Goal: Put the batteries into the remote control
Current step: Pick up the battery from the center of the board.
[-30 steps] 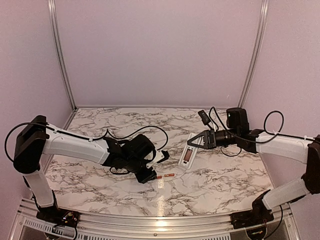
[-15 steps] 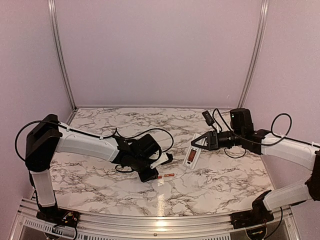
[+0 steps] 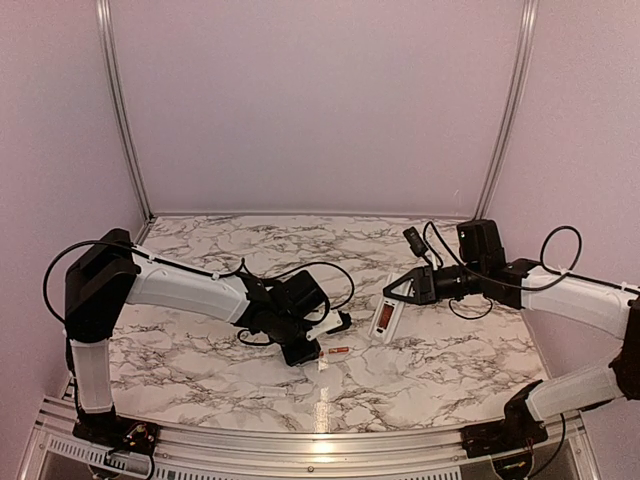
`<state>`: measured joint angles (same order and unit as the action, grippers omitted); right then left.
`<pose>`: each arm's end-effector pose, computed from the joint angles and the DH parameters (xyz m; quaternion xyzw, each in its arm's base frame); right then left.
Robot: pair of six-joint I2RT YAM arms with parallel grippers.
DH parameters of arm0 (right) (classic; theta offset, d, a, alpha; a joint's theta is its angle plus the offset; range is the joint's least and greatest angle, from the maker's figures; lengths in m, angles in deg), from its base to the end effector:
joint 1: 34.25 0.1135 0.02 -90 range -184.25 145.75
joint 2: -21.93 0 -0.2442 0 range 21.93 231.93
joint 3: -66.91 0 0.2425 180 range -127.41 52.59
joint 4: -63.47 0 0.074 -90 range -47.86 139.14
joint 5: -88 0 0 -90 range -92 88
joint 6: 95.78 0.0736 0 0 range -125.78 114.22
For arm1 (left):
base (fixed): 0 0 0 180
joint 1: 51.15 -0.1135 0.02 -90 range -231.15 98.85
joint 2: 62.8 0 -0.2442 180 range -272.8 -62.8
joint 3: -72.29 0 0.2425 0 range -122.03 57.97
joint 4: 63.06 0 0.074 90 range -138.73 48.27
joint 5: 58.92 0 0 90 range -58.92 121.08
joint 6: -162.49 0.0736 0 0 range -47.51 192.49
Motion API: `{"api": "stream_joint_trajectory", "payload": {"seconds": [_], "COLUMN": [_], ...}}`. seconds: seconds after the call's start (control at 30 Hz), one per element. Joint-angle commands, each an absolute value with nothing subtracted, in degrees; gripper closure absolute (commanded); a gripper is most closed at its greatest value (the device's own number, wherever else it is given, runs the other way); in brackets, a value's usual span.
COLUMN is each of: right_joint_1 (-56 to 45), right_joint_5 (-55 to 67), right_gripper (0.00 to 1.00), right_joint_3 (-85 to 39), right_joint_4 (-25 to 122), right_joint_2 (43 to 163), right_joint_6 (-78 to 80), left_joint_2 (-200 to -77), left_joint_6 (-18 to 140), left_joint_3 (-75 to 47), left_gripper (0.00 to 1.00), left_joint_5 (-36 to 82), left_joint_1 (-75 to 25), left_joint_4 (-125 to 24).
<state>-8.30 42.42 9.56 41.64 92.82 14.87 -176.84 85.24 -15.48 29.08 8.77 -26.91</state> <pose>0.2283 0.1684 0.2142 -0.2113 0.8137 0.4765 0.2573 0.2009 -0.3520 0.0984 0.5787 0.7798 -0.1109 0.2116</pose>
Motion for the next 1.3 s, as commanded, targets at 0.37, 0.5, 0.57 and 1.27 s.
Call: {"api": "stream_joint_trajectory", "payload": {"seconds": [0.37,0.5,0.57,1.27], "right_joint_1": [-13.0,-13.0,-13.0,-13.0], "right_joint_5": [45.8,45.9,46.0,47.1], "right_gripper": [1.00,1.00,1.00,1.00], "right_joint_3": [9.4,9.3,9.3,9.2], "right_joint_4": [44.4,44.8,45.1,47.3], "right_joint_2": [93.5,93.9,94.1,95.3], "right_joint_6": [15.8,16.0,16.2,17.6], "left_joint_2": [-174.2,-168.8,-165.9,-153.3], "left_joint_6": [76.6,68.3,63.3,-9.5], "left_joint_3": [-12.0,-6.9,-4.5,-1.4], "left_gripper": [0.96,1.00,1.00,1.00], "left_joint_5": [34.4,36.1,38.1,53.7], "left_joint_1": [6.8,5.2,4.8,7.1], "left_joint_4": [-24.6,-28.3,-30.0,-15.0]}}
